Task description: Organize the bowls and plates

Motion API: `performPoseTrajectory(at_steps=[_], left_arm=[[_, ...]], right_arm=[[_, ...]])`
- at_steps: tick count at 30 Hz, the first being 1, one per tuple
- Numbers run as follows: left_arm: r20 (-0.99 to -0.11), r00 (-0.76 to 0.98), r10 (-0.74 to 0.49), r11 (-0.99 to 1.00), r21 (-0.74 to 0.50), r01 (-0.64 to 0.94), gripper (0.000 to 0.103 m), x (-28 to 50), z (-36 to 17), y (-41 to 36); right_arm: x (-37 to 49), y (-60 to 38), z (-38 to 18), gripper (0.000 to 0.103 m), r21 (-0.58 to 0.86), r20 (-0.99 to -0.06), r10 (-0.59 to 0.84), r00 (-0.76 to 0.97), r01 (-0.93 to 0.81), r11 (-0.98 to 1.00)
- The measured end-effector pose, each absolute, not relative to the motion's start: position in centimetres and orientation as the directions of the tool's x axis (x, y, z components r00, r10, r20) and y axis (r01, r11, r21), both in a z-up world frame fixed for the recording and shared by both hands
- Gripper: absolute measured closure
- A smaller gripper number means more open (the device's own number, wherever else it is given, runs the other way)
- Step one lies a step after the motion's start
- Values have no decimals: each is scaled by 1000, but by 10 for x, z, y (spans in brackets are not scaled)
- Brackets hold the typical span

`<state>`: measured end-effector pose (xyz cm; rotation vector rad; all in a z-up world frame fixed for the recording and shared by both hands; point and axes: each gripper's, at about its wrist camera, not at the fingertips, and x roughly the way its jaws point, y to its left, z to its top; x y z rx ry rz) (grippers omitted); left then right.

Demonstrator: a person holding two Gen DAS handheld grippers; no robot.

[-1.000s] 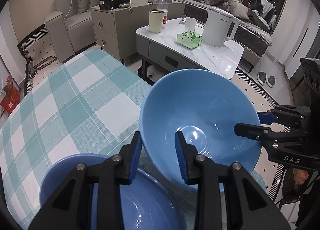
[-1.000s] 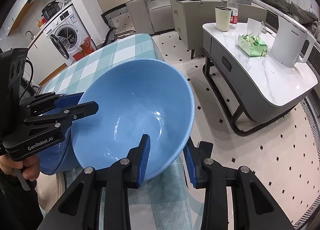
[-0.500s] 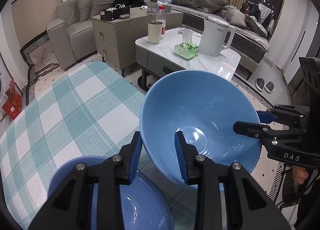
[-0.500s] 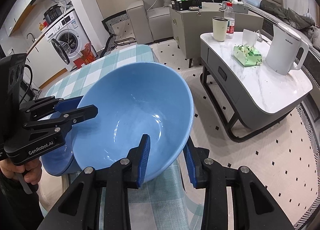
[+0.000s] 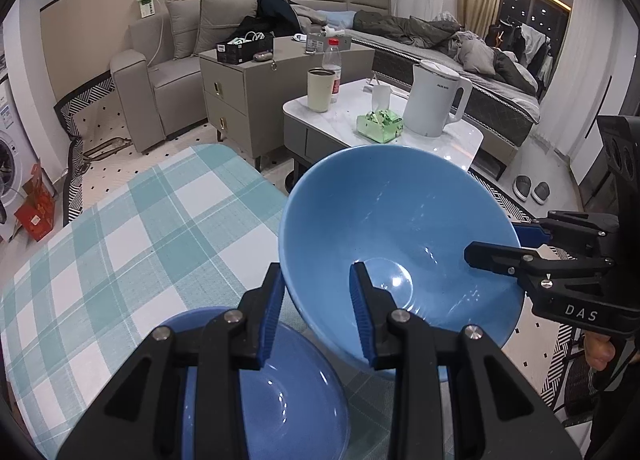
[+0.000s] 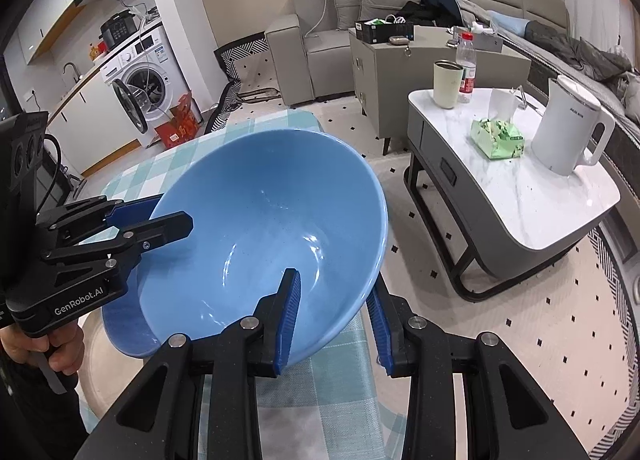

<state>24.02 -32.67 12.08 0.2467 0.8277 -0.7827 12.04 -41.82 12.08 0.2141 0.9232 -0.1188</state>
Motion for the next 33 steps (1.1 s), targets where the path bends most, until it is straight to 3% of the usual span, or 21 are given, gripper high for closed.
performPoseTrajectory(at_steps=[33], left_arm=[[-683, 559, -470, 810, -81, 581, 71, 226, 155, -226]], right_arm=[[137, -326, 178, 69, 105, -752, 58, 657, 32, 994]])
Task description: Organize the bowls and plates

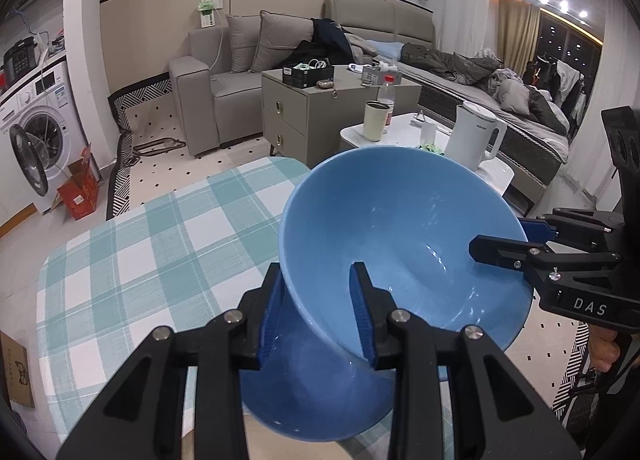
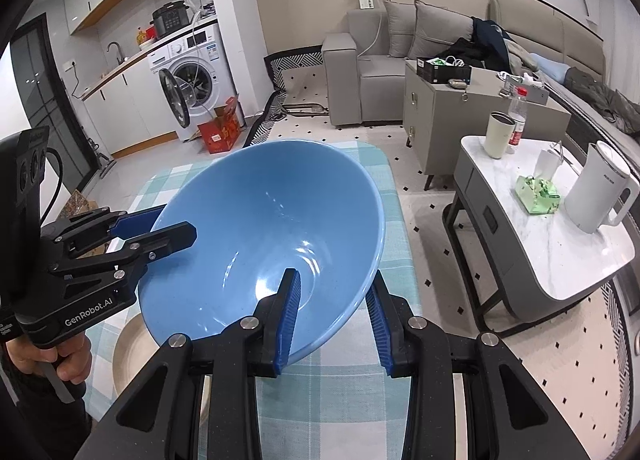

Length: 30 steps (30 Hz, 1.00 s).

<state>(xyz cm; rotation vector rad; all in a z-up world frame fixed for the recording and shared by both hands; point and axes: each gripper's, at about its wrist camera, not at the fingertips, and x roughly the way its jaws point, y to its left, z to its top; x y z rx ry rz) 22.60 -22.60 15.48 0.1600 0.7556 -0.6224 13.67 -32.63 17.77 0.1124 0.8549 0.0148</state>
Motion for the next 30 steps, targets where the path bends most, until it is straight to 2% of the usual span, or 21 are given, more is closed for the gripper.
performPoseTrajectory(at_steps=[30], left_arm=[[-705, 579, -410, 866, -102, 489, 71, 225, 124, -167]], right_arm=[[162, -273, 147, 69, 116, -775, 138, 617, -76, 990]])
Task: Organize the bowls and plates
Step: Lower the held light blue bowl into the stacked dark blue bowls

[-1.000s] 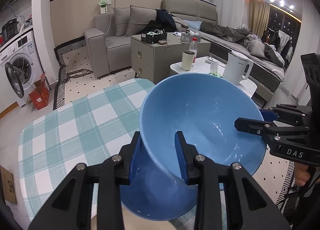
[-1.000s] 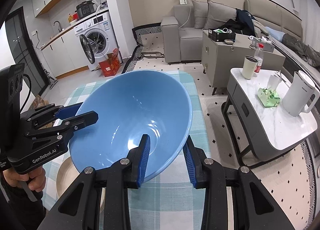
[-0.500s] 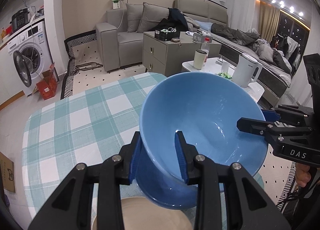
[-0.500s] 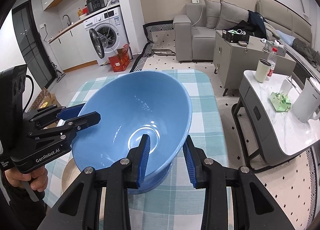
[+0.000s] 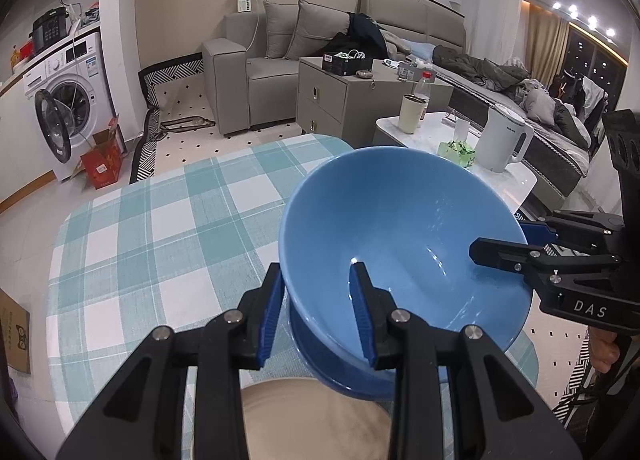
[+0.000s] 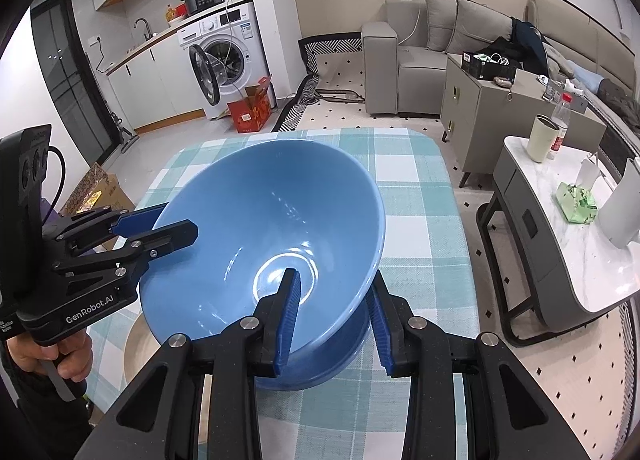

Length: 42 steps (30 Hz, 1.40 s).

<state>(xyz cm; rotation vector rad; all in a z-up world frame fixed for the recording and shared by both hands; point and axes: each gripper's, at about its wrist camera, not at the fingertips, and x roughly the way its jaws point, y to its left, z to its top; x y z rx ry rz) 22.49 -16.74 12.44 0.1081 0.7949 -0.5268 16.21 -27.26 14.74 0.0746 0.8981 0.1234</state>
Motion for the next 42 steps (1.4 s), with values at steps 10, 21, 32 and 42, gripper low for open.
performPoseTrajectory(at_steps=[10, 21, 32, 42], left_arm=[[-722, 564, -401, 874, -116, 472, 71, 227, 105, -163], [-736, 546, -399, 876, -132, 463, 71, 229, 88, -161], [-743, 545, -390, 879, -123, 461, 71, 228, 81, -163], [-749, 539, -386, 881, -125, 457, 71, 229, 75, -164]], right_arm=[[165, -264, 132, 69, 101, -794, 133, 593, -86, 991], [167, -261, 114, 69, 102, -814, 133, 565, -87, 991], [166, -258, 104, 69, 87, -826, 122, 550, -89, 992], [165, -256, 102, 69, 66, -828, 106, 551, -91, 994]])
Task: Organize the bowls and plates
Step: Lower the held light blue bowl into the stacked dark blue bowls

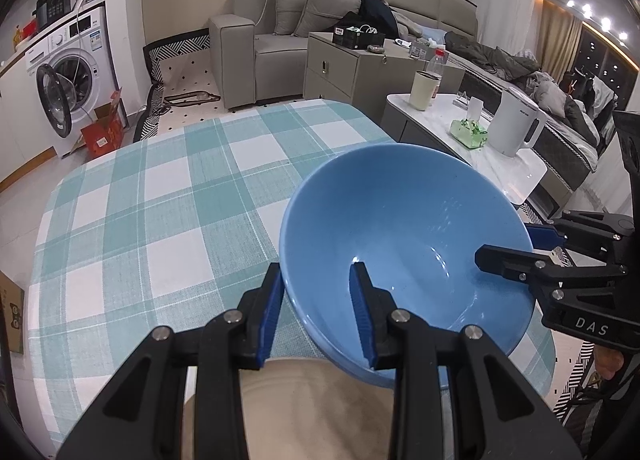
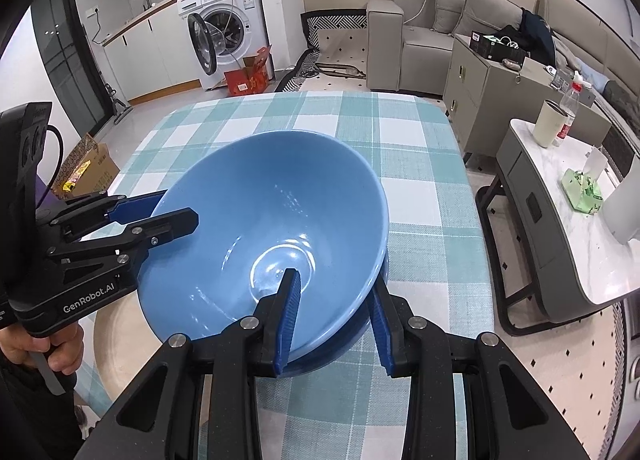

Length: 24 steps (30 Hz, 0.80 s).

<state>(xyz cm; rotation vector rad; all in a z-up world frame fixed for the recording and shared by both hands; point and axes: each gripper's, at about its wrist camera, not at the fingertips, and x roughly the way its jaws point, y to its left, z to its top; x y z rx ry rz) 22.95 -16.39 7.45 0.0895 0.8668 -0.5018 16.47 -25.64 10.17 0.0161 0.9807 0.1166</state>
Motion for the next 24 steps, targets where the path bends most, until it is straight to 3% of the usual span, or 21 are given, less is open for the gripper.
performPoseTrajectory(at_steps=[24], left_arm=[[-763, 521, -383, 877, -123, 465, 71, 230, 63, -168]], right_arm=[[167, -247, 85, 69, 4, -850, 53, 524, -94, 996]])
